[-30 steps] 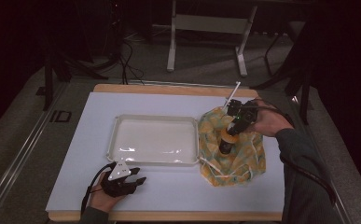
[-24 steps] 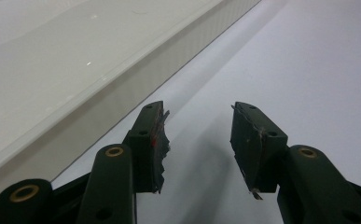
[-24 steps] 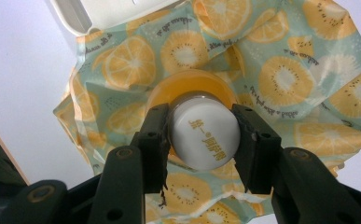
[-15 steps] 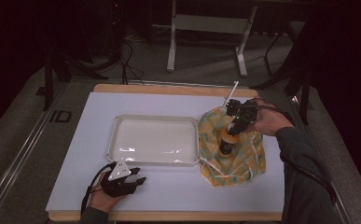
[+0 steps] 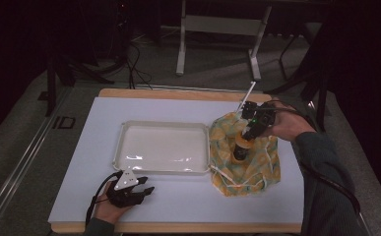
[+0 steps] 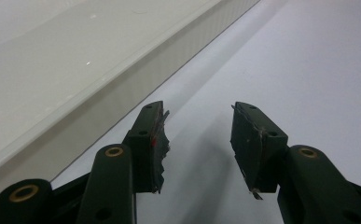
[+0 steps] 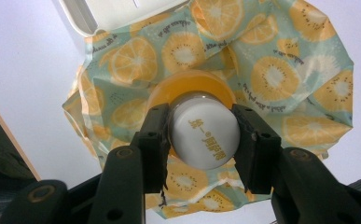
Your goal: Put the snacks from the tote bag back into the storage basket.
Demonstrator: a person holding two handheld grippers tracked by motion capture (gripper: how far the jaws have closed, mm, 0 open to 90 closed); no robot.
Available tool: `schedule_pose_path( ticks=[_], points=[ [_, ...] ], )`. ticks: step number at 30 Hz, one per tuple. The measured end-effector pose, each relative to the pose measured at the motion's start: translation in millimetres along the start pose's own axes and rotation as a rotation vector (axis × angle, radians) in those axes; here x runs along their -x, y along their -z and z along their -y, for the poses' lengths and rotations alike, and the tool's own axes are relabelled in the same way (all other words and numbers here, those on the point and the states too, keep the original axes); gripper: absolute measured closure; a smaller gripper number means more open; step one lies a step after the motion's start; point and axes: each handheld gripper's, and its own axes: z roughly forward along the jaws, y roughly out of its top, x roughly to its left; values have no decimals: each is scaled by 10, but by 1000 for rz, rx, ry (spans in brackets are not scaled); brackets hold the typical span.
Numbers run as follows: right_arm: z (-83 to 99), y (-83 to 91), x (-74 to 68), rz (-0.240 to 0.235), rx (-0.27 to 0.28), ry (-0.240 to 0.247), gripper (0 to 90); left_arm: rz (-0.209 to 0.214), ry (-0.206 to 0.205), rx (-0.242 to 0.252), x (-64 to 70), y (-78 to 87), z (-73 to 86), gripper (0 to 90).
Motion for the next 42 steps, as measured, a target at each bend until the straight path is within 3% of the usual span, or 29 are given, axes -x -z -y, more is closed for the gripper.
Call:
schedule_pose_path(
  ticks=[16,42],
  points=[
    [-109,133,-24,14,-1,27,590,4,-3,-2,-2,0,-1,546],
    [-203,374,-26,34,9,28,590,5,-4,-1,0,3,0,546]
  ],
)
